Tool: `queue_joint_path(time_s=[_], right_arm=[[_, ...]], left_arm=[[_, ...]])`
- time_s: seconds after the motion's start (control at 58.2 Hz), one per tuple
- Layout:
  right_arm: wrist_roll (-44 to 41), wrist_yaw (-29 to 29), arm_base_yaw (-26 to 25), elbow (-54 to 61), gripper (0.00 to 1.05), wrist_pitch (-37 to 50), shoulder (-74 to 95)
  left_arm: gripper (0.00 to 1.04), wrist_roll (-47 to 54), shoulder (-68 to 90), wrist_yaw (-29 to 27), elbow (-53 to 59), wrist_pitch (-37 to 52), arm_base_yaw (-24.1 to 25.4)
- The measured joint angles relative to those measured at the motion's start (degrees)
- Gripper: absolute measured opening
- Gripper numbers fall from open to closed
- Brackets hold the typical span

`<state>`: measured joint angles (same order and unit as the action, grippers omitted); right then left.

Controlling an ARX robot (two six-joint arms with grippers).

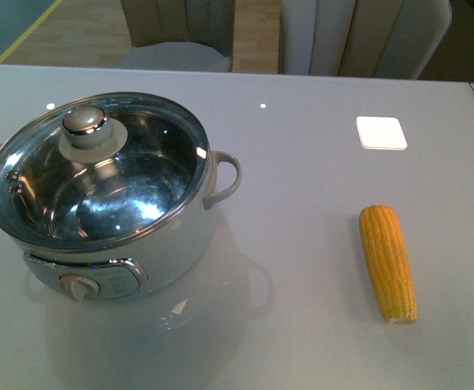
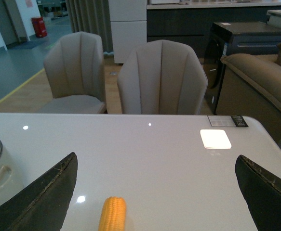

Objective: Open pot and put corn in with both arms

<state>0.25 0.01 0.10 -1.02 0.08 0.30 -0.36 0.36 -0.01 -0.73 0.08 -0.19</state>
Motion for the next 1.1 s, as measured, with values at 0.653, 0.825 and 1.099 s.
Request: queue_joint_path(time_s=[0.653, 0.825, 1.099], right_arm=[[0.02, 0.0, 0.0, 0.0, 0.96, 0.0, 0.0], [0.0, 0.0, 0.0, 0.0, 0.96, 0.0, -0.02], [0.0, 0.0, 0.0, 0.0, 0.96, 0.0, -0.02]], left_arm=[[0.98, -0.02, 0.02, 0.0, 0.0, -0.02, 0.0], [0.98, -9.7, 14.27, -8.13, -7.19, -14.91, -5.07], [0.98, -12.02, 30.29, -7.45, -12.11, -0.74, -8.74]])
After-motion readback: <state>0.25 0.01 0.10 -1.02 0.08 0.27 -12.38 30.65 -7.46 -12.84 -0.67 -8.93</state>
